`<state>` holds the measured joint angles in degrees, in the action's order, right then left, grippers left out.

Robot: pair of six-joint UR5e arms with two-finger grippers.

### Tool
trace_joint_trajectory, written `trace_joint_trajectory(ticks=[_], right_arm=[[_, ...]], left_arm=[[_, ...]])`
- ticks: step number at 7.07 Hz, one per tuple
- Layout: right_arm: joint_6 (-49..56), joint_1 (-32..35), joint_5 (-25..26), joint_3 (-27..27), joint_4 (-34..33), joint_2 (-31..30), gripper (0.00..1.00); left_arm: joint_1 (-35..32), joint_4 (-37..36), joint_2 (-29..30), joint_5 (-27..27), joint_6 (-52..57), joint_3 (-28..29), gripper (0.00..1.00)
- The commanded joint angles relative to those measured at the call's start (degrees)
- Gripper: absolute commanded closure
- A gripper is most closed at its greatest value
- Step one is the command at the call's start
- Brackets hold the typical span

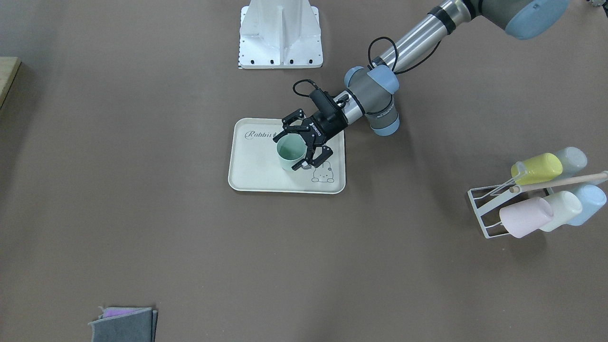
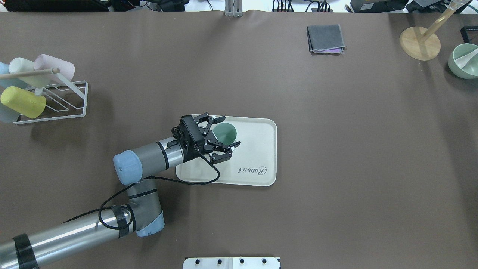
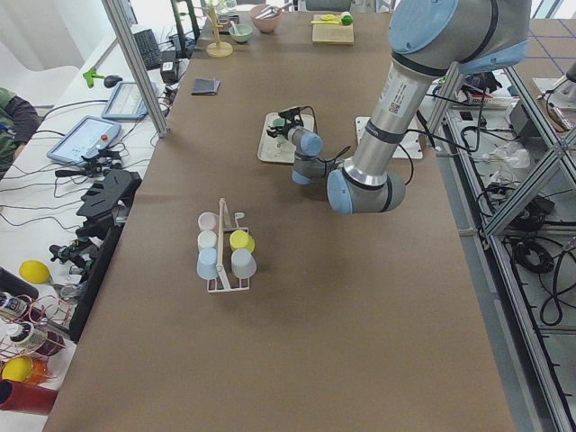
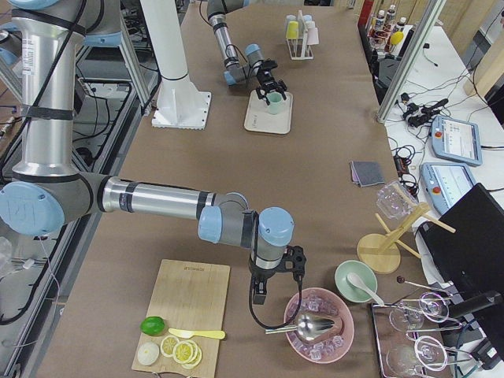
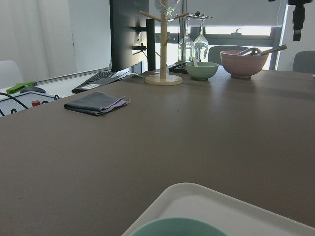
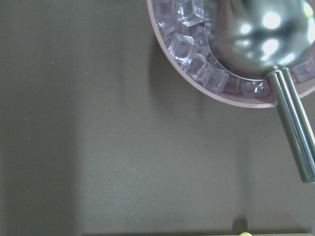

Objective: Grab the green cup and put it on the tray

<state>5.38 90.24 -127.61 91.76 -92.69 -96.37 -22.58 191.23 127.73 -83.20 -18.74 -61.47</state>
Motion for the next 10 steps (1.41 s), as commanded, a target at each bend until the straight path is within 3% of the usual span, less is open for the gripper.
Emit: trace_joint_trajectory(ticks=[1,3,5,7,9,10], right_arm=[[-0.02,0.02,-0.27,0.08,-0.04,0.13,0.0],[-0.02,0.02,-0.45,0.43,-0.04,0.3,0.0],[-0.02,0.02,-0.45,0.52,-0.04,0.22,0.0],[-0.02,-0.06,-0.45,0.52,0.05,0.3,0.0],[-0.02,0.02,-0.45,0.43,-0.04,0.22,0.0],[-0.02,0.02,-0.45,0.43,-0.04,0.22,0.0]], left_arm=[[0.08,-2.6,-0.46,-0.03,0.02,-3.99,0.01],[-0.01,-11.52,-0.98,0.06,-0.24,-10.38,0.01],[-0.44,-32.39,-2.3,-0.03,-0.15,-20.84,0.01],[-1.85,-57.95,-2.22,0.06,0.11,-31.73,0.01],[-4.48,-73.3,-1.78,1.54,0.55,-37.3,0.01],[-5.71,-78.33,-1.87,5.29,5.95,-39.76,0.01]])
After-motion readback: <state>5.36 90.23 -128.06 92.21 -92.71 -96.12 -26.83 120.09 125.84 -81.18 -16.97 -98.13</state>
